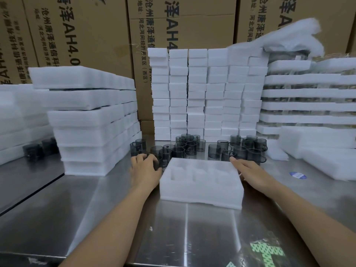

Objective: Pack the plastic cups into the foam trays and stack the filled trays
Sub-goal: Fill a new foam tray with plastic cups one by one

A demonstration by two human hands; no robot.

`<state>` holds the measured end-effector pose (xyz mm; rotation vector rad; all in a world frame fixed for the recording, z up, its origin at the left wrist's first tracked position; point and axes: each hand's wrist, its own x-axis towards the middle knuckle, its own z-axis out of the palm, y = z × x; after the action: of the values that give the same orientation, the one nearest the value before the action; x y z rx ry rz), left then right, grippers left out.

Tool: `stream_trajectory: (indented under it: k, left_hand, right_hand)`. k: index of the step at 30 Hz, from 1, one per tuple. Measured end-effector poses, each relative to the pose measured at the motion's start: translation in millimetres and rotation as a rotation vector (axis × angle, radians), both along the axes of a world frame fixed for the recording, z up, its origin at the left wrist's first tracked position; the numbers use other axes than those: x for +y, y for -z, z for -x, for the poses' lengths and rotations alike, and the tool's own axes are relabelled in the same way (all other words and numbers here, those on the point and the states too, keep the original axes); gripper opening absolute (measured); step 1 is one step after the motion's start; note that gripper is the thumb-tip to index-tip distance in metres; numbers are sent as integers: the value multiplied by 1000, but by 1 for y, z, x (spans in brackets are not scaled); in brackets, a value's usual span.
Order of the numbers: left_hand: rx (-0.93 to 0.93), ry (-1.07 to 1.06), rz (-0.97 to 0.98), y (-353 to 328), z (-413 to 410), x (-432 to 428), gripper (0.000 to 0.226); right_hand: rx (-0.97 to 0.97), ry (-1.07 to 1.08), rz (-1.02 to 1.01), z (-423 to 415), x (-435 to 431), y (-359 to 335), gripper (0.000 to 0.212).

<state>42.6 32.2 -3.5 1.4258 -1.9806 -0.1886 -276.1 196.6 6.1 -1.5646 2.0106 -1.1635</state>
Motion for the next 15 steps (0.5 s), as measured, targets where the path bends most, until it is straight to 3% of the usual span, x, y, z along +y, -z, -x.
stream_trajectory:
  k: [5,8,10,13,15]
  left_hand:
    - [2,0,35,3,1,-3,15]
    - [129,10,28,3,3,-6,21]
    - [223,32,37,3,4,-7,33]
    - [391,70,32,-7,5,-4,71]
    - [473,92,65,-19,6,1,76]
  right_hand:
    - [-35,-38,29,2,-1,1,64]
    - [-39,-62,48,3,-3,2,58]
    - [-40,-64,49,4,-3,3,57]
    - [-45,-64,53,4,-2,3,53]
    - [-50,-61,51,3,-2,3,48]
